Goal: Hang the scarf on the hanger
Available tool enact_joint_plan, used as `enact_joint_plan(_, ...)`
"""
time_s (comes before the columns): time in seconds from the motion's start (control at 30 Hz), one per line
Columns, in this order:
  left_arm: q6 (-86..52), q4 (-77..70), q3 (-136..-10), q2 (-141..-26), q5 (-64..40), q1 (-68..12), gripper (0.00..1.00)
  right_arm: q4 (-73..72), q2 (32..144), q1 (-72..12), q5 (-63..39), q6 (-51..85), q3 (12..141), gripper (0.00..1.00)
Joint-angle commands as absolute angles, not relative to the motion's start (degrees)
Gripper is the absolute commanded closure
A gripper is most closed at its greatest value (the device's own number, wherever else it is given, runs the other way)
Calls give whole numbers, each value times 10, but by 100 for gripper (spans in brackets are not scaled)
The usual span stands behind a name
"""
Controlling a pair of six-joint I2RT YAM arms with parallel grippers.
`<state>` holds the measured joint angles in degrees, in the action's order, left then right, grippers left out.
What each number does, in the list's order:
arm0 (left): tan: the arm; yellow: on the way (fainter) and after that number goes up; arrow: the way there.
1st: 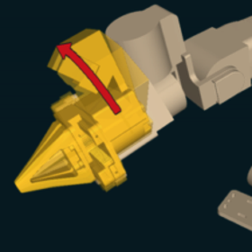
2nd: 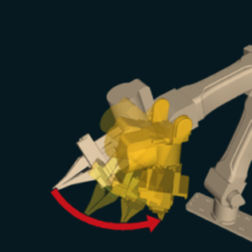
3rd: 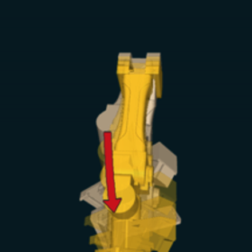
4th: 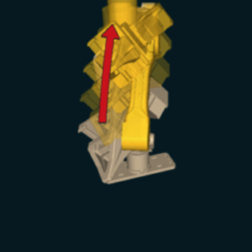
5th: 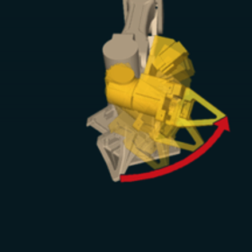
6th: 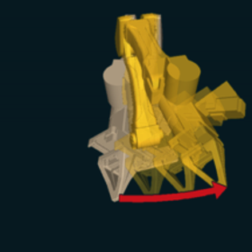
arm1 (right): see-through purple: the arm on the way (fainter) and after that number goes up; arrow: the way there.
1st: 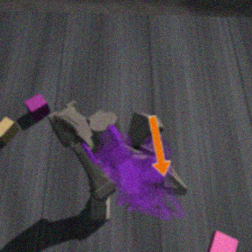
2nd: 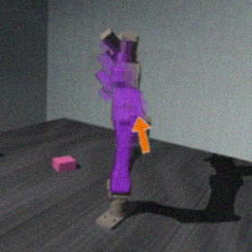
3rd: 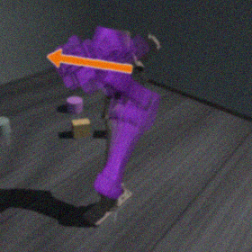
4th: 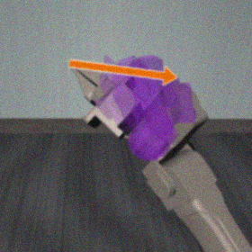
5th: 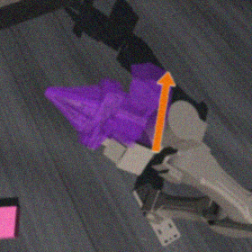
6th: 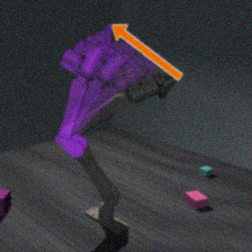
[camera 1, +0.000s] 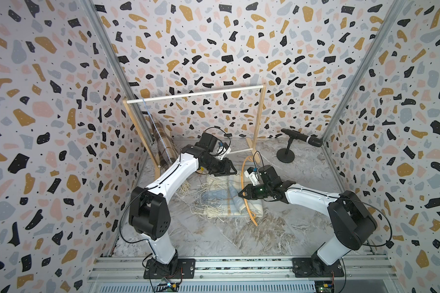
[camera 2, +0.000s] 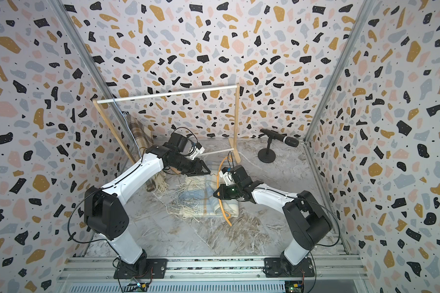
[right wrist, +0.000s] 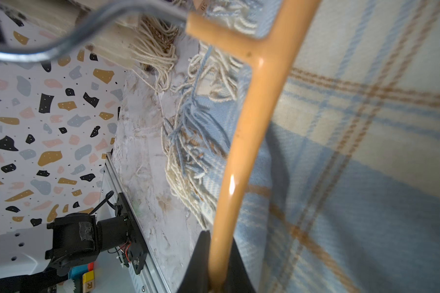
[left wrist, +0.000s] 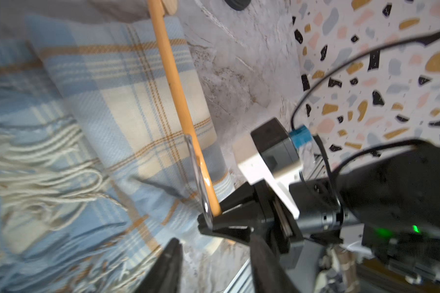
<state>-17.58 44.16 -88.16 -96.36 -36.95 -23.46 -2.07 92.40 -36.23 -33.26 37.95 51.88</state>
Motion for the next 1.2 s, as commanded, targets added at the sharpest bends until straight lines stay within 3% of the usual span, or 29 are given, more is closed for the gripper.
enact_joint_plan(0.0, -183, 393, -845, -883, -361, -230, 36, -75, 876, -351, -353, 412, 501, 100)
enact_joint_plan(0.23, -281, 276, -662, -773, -312, -218, 13, -113, 850, -331, -380, 424, 461, 100)
enact_joint_plan(0.5, -354, 159, -588, -848, -355, -235, 11, -157, 850, -325, -392, 441, 434, 100)
enact_joint_plan(0.97, -359, 104, -623, -1022, -349, -305, 20, -127, 854, -325, -382, 428, 441, 100)
enact_joint_plan(1.17, -371, 71, -630, -1057, -360, -312, 40, -127, 857, -325, -386, 425, 442, 100)
